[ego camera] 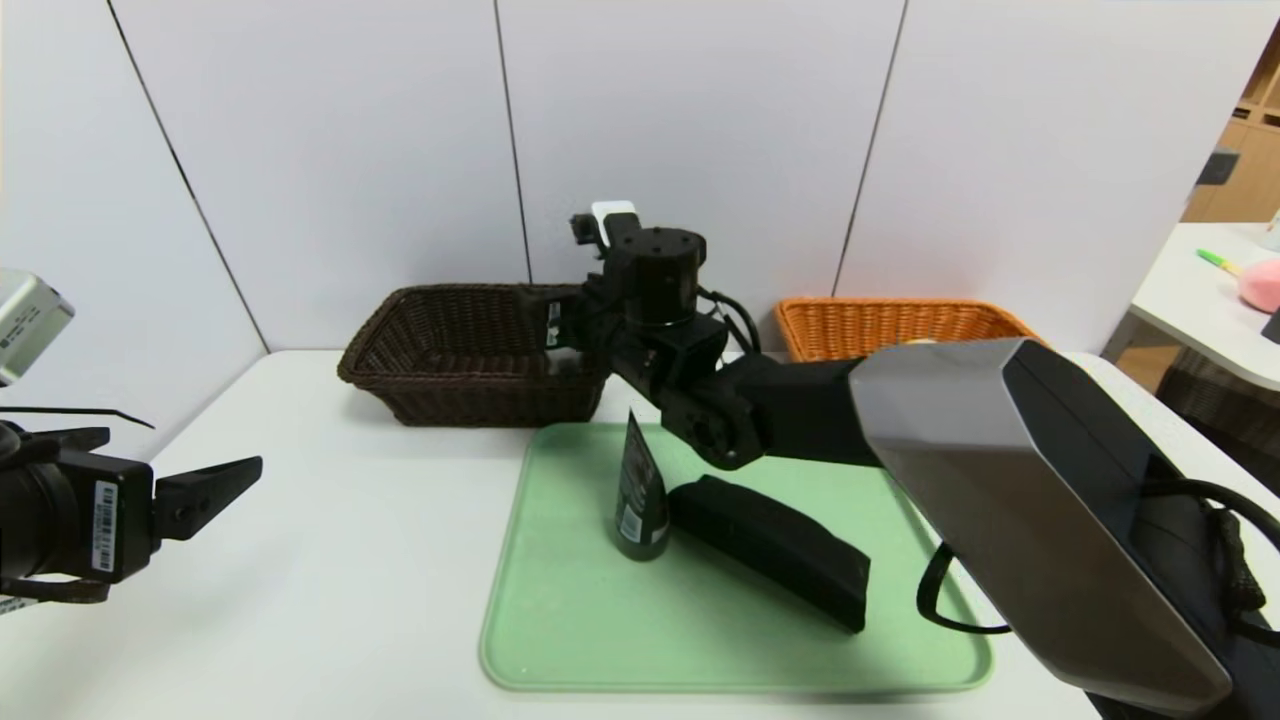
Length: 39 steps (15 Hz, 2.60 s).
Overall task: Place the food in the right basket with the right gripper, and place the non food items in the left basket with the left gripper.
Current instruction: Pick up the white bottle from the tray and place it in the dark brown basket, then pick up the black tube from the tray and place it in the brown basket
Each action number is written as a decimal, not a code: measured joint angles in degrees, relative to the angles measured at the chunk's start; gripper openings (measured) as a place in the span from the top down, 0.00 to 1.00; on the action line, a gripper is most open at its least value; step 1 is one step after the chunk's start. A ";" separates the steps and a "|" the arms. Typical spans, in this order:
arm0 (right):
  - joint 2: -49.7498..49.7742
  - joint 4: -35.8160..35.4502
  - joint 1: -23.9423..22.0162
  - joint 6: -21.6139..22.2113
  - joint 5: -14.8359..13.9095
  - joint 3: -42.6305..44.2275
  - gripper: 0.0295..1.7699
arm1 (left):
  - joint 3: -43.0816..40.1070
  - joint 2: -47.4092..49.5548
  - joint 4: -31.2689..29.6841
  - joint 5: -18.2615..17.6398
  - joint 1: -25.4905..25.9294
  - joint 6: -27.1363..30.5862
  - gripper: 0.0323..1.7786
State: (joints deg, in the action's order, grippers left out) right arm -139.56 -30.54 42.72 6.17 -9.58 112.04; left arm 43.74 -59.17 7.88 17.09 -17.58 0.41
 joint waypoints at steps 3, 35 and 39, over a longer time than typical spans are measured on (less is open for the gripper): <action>4.89 2.38 -0.20 -0.48 -0.33 -0.09 0.15 | 2.15 -0.56 0.02 -0.09 -0.48 0.18 0.05; 55.71 78.30 -41.20 -5.38 1.56 -30.23 0.04 | 18.32 -29.85 -0.61 15.18 -40.41 -13.64 0.05; 55.75 78.06 -43.34 -5.23 4.11 -30.45 0.04 | 19.24 -36.17 -0.71 20.53 -43.61 -20.53 0.05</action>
State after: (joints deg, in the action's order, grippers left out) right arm -83.81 47.52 -0.62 0.94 -5.47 81.59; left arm 62.98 -95.34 7.17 37.62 -61.18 -20.11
